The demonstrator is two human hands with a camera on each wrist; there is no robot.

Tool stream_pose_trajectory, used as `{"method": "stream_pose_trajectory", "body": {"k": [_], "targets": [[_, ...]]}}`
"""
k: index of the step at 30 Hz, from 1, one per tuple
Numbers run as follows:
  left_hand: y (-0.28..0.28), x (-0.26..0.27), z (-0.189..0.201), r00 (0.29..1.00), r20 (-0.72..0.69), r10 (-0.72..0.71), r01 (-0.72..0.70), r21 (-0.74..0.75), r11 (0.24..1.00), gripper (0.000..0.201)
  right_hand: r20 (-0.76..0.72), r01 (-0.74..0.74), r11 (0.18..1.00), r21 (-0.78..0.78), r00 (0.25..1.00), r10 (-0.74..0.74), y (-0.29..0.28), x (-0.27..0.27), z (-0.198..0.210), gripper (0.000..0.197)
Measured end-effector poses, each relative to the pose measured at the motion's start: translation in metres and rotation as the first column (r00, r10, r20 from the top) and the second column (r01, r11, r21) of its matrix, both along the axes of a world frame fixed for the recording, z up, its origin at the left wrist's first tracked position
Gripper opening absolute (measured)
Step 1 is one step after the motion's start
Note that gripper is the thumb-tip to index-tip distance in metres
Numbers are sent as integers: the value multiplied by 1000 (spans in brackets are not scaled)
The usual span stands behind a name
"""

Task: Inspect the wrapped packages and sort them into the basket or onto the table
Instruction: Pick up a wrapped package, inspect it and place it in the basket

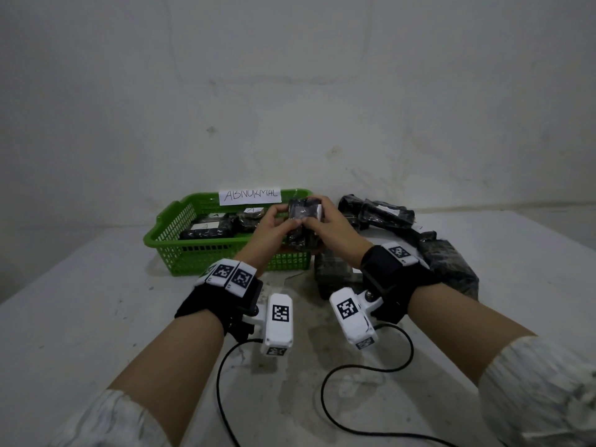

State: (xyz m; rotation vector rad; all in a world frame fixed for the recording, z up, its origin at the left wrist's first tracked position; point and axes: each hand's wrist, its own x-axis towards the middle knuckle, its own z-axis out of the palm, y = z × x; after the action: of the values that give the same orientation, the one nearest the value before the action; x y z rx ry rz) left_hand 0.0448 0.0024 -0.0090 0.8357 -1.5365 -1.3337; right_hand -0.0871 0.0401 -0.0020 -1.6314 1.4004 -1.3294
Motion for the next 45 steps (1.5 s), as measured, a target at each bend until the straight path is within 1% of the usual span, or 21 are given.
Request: {"method": "stream_pose_trajectory", "body": {"k": [3,6,9,10,12,14,16,18,20,23,25,28,31,32,34,36,38,39,40,43,45], "targets": [[0,3,1,1000,-22,4,-3,18,1000,25,35,-95,994,53,995,93,1,-2,0,66],[0,4,-1,1000,-14,-22,22,17,1000,31,-7,-91,994,53,996,91,0,-2,-2,76],[1,4,-2,997,-81,7,-6,20,1000,37,-7,-104,993,46,994,105,1,-3,-1,88],[1,5,-1,993,-117,15,-12,27,1000,36,15,-115,992,47,993,115,2,-2,0,86],[0,7,1,981,-193,8,2,54,999,29,70,-104,994,30,992,102,3,-3,1,70],[0,8,4,970,-241,-20,43,93,995,21,191,-52,998,29,980,46,3,-6,2,59],[0,8,6,975,-218,-47,73,115,991,19,282,-28,999,28,959,19,5,-5,1,48],[1,7,8,992,-117,-54,66,102,993,21,280,-18,1000,22,960,11,4,-4,0,40],[-1,7,8,997,-44,-60,64,88,994,32,303,5,1000,16,953,-10,2,-3,0,36],[-3,9,5,995,22,-96,92,141,986,63,347,-25,999,46,938,7,3,-4,0,32],[-2,9,5,989,68,-133,124,122,985,66,300,-53,998,37,953,40,7,-4,2,31],[4,5,8,984,58,-171,166,90,982,47,146,-30,998,-50,989,37,7,-2,4,31],[4,1,10,984,45,-172,168,88,982,46,-53,70,982,-175,995,-80,4,1,6,29],[3,-1,9,986,50,-162,157,86,984,46,-88,95,975,-200,990,-115,4,1,6,29],[0,-4,7,990,31,-136,133,89,987,42,-99,105,974,-200,987,-127,3,2,7,29],[-4,-5,5,995,-12,-103,104,94,990,39,-33,52,991,-123,998,-57,4,0,7,33],[-7,-4,3,996,-58,-65,70,98,993,39,28,-5,999,-34,1000,6,7,-2,7,43],[-8,-3,3,995,-76,-57,65,104,992,39,24,-17,1000,-12,1000,17,10,-3,8,49],[-7,-3,3,994,-87,-60,70,114,991,39,-2,-18,1000,-18,1000,18,12,-3,7,53],[-4,-6,4,993,-78,-91,102,145,984,43,-193,45,994,-100,979,-64,11,-2,5,55],[-4,-7,3,992,-71,-102,111,142,984,46,-224,63,993,-97,971,-83,9,0,3,60]]}}
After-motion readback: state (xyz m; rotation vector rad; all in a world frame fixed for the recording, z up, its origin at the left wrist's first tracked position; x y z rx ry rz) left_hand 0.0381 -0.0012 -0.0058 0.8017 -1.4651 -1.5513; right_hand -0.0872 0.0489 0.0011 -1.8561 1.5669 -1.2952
